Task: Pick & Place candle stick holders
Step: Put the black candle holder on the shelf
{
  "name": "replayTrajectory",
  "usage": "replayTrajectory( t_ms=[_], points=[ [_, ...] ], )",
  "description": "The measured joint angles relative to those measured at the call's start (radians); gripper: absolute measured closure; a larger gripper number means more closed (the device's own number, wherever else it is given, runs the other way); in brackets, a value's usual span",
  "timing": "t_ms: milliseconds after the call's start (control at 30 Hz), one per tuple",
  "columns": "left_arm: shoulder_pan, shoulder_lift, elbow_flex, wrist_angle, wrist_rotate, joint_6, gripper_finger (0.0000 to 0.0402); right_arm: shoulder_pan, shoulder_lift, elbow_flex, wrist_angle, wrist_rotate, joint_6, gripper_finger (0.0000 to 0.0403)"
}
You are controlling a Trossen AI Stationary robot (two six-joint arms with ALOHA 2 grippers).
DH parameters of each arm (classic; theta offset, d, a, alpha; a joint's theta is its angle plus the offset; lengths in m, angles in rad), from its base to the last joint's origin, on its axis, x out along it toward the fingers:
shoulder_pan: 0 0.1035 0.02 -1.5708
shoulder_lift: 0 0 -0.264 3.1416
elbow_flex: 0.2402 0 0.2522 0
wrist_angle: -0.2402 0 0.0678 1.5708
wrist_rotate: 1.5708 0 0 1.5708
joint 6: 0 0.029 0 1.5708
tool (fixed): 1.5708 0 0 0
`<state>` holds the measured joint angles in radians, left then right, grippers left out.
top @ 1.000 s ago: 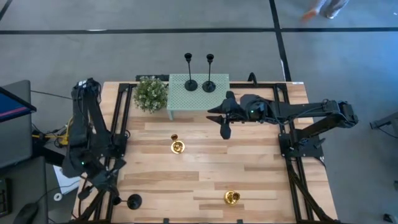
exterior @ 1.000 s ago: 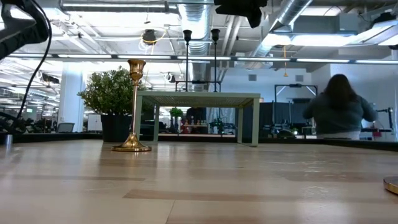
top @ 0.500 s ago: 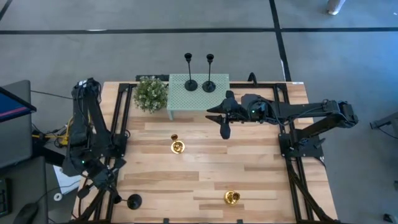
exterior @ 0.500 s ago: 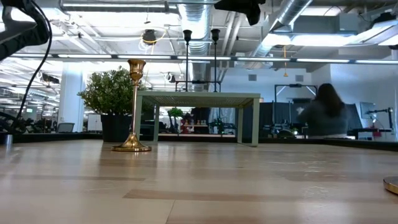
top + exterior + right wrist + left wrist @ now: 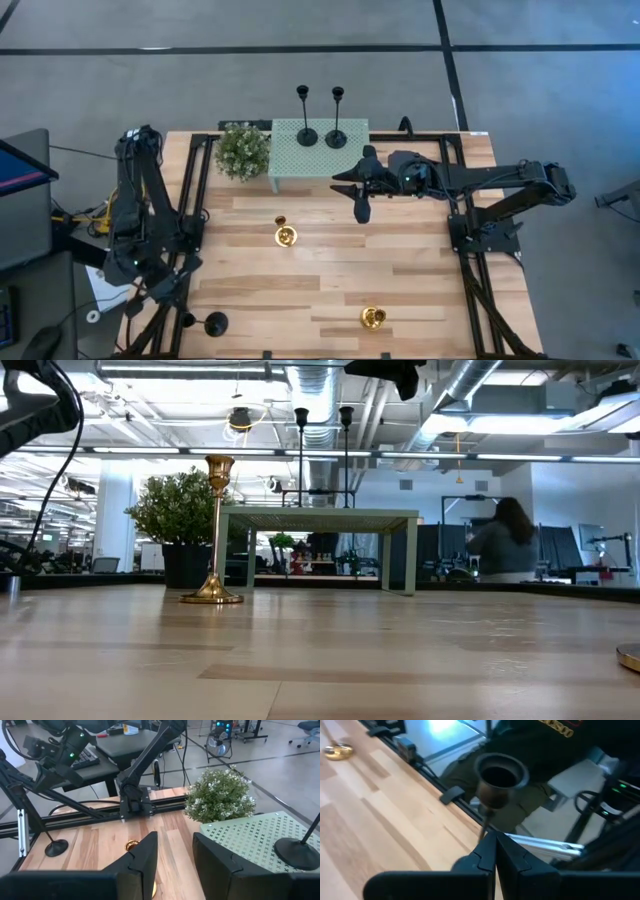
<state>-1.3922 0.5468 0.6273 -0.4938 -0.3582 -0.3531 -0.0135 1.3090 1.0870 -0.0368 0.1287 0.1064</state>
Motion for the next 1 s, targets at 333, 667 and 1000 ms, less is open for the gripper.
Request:
replayTrajectory(
  t_ms=[333,667,1000],
  points=[
    [0.0,0.022,0.0,0.0,0.017,0.007,0.0392,0.0,0.0,0.0,0.0,0.0,0.0,0.0288],
    [0.0,0.03,0.0,0.004,-0.008,-0.019,0.0384,0.0,0.0,0.0,0.001,0.0,0.042,0.0288],
    [0.0,0.064,0.0,0.004,0.001,-0.071,0.0309,0.0,0.0,0.0,0.044,0.001,0.071,0.0288]
  ],
)
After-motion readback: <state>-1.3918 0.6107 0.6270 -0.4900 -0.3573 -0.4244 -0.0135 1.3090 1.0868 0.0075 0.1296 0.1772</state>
